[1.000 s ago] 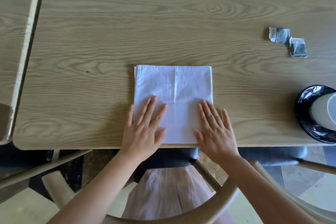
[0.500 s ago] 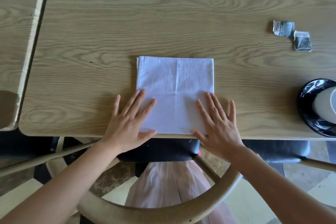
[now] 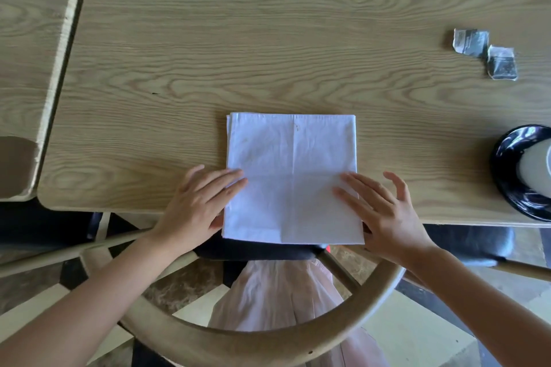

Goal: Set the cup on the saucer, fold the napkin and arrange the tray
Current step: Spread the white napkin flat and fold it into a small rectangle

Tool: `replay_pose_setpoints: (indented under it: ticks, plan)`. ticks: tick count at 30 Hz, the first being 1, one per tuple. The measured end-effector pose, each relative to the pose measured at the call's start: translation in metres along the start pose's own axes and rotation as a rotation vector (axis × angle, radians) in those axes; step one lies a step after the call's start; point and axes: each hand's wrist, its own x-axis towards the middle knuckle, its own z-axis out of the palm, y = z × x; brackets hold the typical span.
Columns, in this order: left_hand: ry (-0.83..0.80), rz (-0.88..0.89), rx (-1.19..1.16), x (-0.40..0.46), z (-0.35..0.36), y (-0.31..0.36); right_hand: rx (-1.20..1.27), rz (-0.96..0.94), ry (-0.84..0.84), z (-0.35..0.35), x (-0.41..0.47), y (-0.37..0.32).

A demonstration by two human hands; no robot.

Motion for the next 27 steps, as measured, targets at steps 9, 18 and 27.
replay_pose_setpoints:
  ticks: [9, 18, 27]
  plan:
    - [0.326, -0.279, -0.35, 0.015, 0.011, 0.007, 0.39, 0.35, 0.253, -0.004, 0.019, -0.014]
    - [0.634, -0.681, -0.393, 0.047, 0.017, 0.029, 0.591, 0.921, 0.433, 0.005, 0.055, -0.025]
    - [0.558, -0.787, -0.331, 0.066, 0.019, 0.025, 0.333, 0.934, 0.365, 0.015, 0.069, -0.019]
